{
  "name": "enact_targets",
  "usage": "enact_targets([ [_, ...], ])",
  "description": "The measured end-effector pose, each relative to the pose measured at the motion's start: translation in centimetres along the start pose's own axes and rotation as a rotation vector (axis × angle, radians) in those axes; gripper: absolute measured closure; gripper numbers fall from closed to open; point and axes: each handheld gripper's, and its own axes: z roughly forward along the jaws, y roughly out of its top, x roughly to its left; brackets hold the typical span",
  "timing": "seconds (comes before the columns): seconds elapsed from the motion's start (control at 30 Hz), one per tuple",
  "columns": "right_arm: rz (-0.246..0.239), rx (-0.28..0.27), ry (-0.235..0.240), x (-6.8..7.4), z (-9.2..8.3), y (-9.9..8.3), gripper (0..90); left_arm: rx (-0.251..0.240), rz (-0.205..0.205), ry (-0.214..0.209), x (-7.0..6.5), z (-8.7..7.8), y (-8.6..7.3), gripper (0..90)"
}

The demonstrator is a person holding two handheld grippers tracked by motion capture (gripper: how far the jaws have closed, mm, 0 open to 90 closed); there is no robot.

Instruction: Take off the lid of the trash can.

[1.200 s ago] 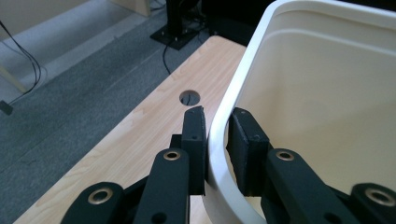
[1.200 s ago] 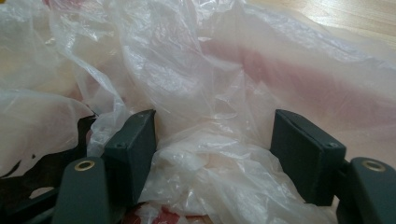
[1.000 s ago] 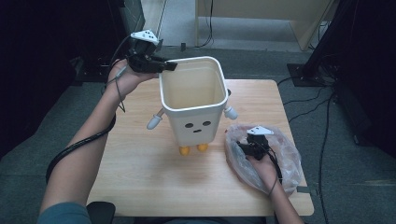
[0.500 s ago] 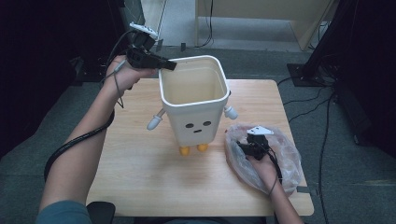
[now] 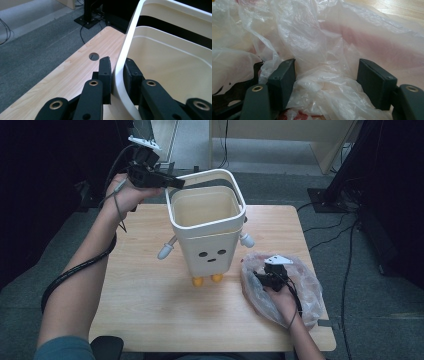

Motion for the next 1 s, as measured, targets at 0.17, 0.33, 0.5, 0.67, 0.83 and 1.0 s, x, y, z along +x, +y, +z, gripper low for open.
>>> enact_targets([
  [0.17,0.001,0.0,-0.001,0.0,0.0,0.0,31.6,0.01,-0.002,0.006,0.4,-0.9,-0.4,79.1],
  [0.33,0.0,0.0,0.0,0.0,0.0,0.0,31.5,0.013,-0.005,0.014,0.7,-1.7,-0.9,79.0],
  [0.5,0.0,0.0,0.0,0.0,0.0,0.0,31.5,0.009,0.009,0.02,1.0,-2.5,-1.5,78.8],
  [0.67,0.0,0.0,0.0,0.0,0.0,0.0,31.6,0.009,0.004,0.022,1.4,-3.2,-2.0,78.7],
  [0.83,0.0,0.0,0.0,0.0,0.0,0.0,31.6,0.015,0.003,0.029,1.7,-4.3,-2.4,78.7],
  [1.0,0.001,0.001,0.002,0.0,0.0,0.0,31.6,0.002,0.011,0.021,1.4,-5.4,-2.5,78.4],
])
